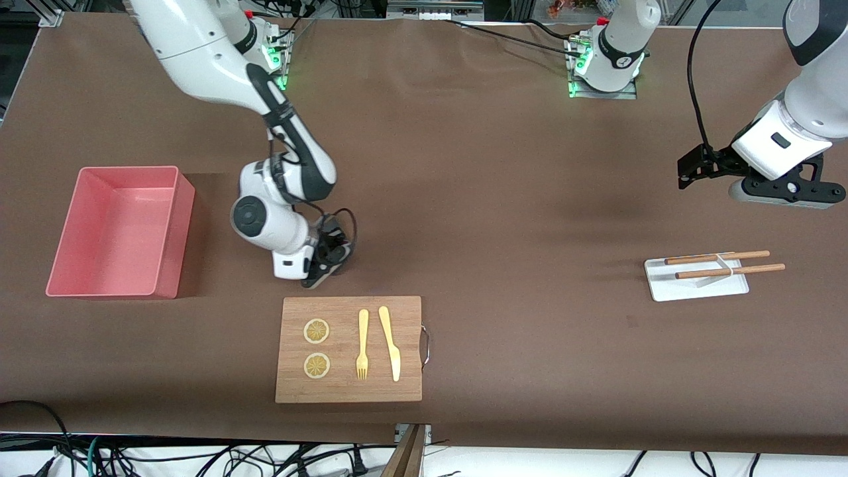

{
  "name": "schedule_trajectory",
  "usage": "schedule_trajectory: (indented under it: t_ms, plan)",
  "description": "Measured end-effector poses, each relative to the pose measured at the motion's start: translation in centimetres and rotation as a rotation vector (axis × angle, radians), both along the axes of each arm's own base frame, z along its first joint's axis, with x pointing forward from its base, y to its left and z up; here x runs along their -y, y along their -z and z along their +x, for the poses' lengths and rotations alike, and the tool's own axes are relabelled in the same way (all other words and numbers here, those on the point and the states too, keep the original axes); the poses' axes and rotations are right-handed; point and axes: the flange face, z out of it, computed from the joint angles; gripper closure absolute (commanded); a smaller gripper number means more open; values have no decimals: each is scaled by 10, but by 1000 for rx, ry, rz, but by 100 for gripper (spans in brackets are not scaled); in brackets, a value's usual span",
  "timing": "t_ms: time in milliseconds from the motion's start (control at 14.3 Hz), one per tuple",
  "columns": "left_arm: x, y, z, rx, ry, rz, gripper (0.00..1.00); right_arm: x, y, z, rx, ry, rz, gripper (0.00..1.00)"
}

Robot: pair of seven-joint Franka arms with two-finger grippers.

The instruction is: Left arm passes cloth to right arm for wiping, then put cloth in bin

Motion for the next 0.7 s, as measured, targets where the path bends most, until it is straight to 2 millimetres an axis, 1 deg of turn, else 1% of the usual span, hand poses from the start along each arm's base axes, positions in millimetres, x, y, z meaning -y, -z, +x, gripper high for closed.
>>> schedule_trajectory:
  t_ms: [210,420,490,560,630,700]
  plan:
    - [0,0,0,-1,0,0,0,-57,-3,-4,-5,108,20,100]
    - [-1,1,-1,-6,-1,1,0,-102,-20,-6,-23,202,56,100]
    - [-1,1,-1,-7,-2,1,0,-109,-25,-6,-22,209,64,100]
    - [-1,1,-1,-8,-2,1,0,-110,-28,-4,-19,209,66,100]
    - [-1,1,-1,-9,-2,1,0,-105,-28,-1,-19,201,61,100]
    - [-1,1,-1,-10,-2,1,0,-95,-26,4,-24,184,52,100]
